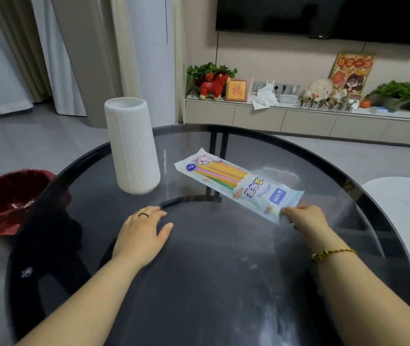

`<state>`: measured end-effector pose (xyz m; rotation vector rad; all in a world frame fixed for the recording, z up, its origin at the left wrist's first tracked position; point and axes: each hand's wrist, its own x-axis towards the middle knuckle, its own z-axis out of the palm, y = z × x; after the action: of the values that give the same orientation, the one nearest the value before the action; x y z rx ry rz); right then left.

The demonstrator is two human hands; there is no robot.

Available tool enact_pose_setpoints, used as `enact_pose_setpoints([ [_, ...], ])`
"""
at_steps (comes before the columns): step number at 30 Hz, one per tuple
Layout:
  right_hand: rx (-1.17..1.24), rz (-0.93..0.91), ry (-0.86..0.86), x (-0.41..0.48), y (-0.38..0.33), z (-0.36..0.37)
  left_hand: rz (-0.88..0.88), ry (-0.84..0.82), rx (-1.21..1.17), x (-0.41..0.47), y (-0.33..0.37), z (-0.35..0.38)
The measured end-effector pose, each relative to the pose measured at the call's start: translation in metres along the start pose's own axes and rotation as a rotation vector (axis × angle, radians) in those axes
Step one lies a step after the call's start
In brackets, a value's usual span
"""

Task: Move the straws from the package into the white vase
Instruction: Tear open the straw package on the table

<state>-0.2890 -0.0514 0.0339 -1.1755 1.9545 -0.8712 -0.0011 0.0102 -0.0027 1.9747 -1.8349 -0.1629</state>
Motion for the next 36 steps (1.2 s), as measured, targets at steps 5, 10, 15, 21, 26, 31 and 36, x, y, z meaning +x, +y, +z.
enact_pose_setpoints([
  [5,0.082,-0.008,-0.039,-0.063,0.006,0.034,0.037,0.073,-0.395,-0.041,0.019,-0.01],
  [10,0.206,-0.119,-0.126,-0.138,0.002,0.073,0.39,0.088,-0.387,-0.076,0.057,-0.021],
  [15,0.262,-0.252,-0.215,-0.163,0.009,0.078,0.331,0.045,-0.334,-0.087,0.047,-0.018],
  [21,0.322,-0.391,-0.297,-0.163,0.019,0.074,0.405,0.327,-0.296,-0.094,0.055,-0.012],
  [26,0.353,-0.495,-0.323,-0.163,0.022,0.076,0.301,0.359,-0.456,-0.09,0.053,-0.008],
  [31,0.509,-0.414,-0.271,-0.155,0.021,0.074,0.159,0.37,-0.633,-0.09,0.054,-0.005],
  [36,0.536,-0.369,-0.367,-0.158,0.017,0.077,0.212,0.348,-0.561,-0.092,0.057,-0.008],
])
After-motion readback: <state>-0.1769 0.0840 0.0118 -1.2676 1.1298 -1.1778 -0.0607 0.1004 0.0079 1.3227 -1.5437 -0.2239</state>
